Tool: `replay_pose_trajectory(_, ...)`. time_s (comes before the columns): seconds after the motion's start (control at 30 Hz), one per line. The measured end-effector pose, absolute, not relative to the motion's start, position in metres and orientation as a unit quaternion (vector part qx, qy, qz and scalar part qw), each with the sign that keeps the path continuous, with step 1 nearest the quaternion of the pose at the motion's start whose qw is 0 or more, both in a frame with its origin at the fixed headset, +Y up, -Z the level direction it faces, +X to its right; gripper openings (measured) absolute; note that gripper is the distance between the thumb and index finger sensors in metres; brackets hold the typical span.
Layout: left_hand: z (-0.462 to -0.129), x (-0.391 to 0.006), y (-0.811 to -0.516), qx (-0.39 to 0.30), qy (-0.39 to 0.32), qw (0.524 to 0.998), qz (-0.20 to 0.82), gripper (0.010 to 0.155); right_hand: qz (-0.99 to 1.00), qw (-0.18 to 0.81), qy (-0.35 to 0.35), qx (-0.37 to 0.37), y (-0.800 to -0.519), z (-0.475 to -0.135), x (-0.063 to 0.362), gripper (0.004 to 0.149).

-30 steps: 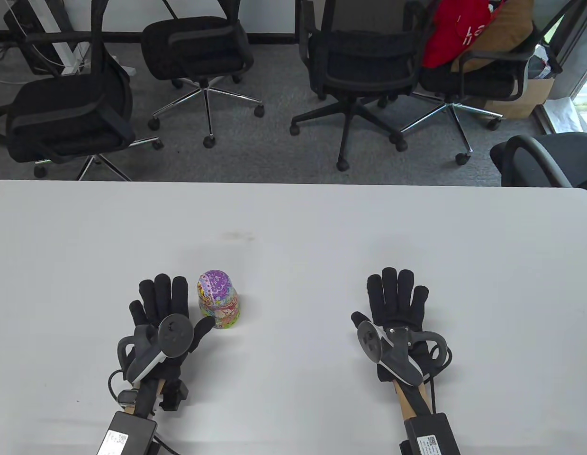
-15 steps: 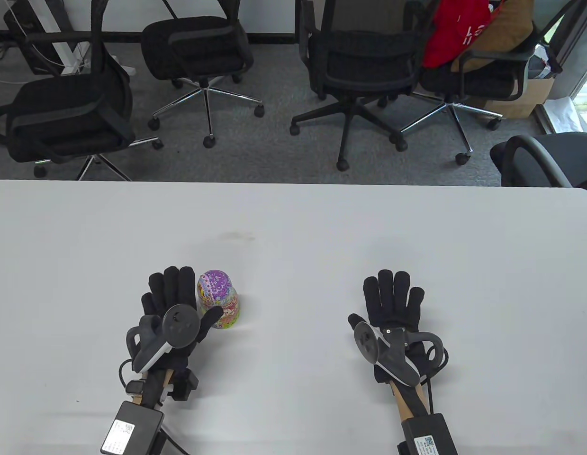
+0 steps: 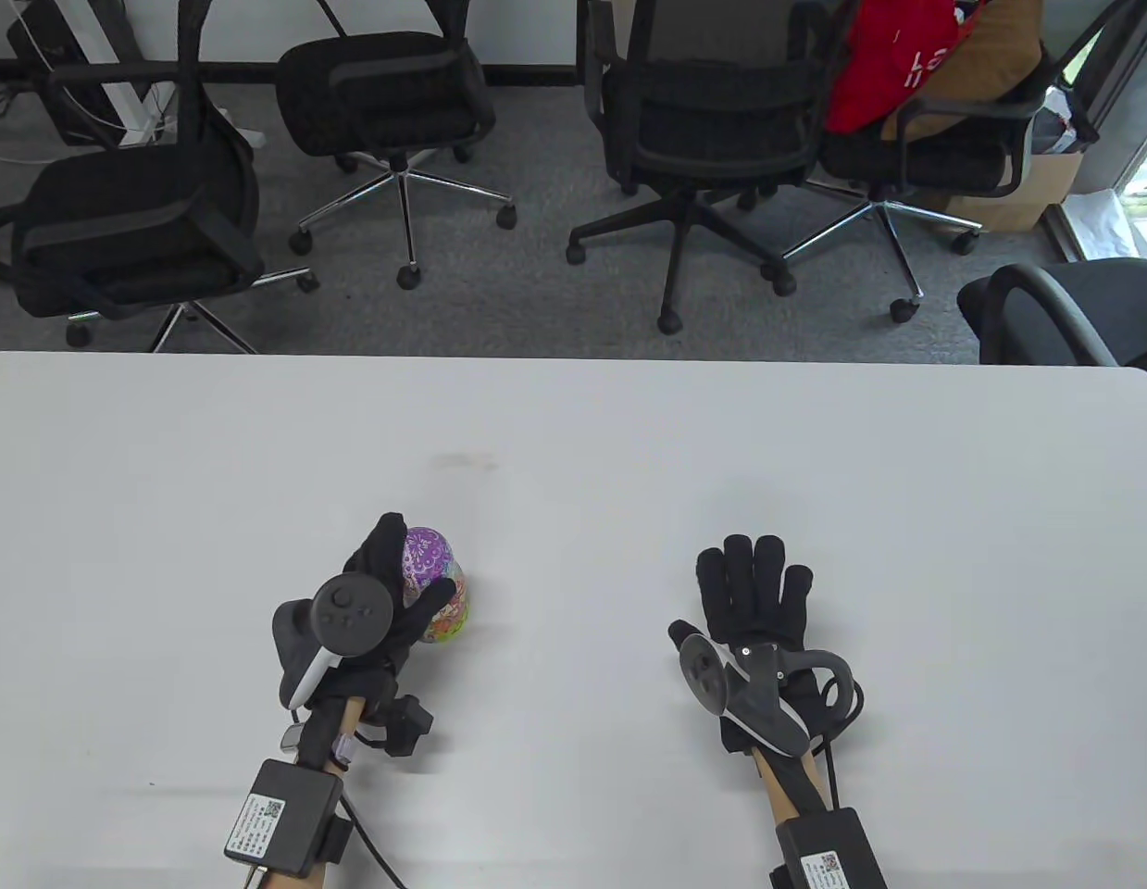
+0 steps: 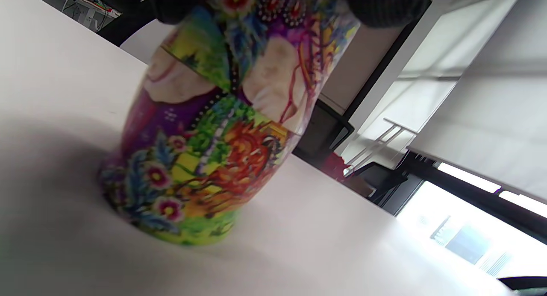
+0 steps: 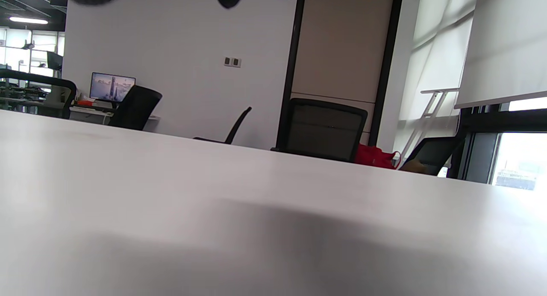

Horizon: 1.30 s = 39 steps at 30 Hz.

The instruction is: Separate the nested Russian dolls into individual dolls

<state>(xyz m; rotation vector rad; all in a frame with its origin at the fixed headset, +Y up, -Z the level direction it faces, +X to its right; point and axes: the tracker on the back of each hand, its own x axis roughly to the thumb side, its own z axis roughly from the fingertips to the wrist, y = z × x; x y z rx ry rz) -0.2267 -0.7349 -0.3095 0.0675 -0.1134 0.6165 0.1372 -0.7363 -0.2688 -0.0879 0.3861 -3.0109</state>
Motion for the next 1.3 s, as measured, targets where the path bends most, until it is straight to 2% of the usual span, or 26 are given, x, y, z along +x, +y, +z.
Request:
replay_pose_trajectory(0.2, -0.308, -0.225, -0.734, 0.062, -0.057, 0.951, 0.298, 0.090, -0.992, 0.004, 0.117, -0.049, -0.738, -0.267, 0.129, 0.080)
replay_pose_trajectory(0.47, -0.297, -0.214, -0.720, 0.073, -0.093, 0.939, 0.323, 0.090, -0.981, -0.145, 0.078, -0.100, -0.735, -0.259, 0.109, 0.083)
replay_pose_trajectory(0.63, -0.290, -0.197, -0.710, 0.061, -0.133, 0.909, 0.391, 0.090, -0.961, -0.236, 0.029, -0.144, -0.738, -0.257, 0.092, 0.093)
replay_pose_trajectory(0.87, -0.281, -0.169, -0.702, 0.025, -0.186, 0.865, 0.466, 0.090, -0.938, -0.292, -0.022, -0.186, -0.743, -0.254, 0.076, 0.114)
replay_pose_trajectory(1.0, -0.276, -0.159, -0.700, 0.009, -0.207, 0.845, 0.494, 0.090, -0.931, -0.310, -0.015, -0.194, -0.745, -0.253, 0.074, 0.122)
replay_pose_trajectory(1.13, -0.272, -0.149, -0.700, -0.014, -0.225, 0.813, 0.536, 0.090, -0.914, -0.349, -0.011, -0.207, -0.747, -0.253, 0.071, 0.124)
replay_pose_trajectory(1.2, -0.270, -0.146, -0.699, -0.002, -0.220, 0.819, 0.531, 0.090, -0.915, -0.360, 0.020, -0.184, -0.749, -0.252, 0.074, 0.119)
replay_pose_trajectory(1.3, -0.268, -0.144, -0.700, 0.002, -0.221, 0.825, 0.520, 0.090, -0.931, -0.306, 0.070, -0.185, -0.747, -0.249, 0.074, 0.115)
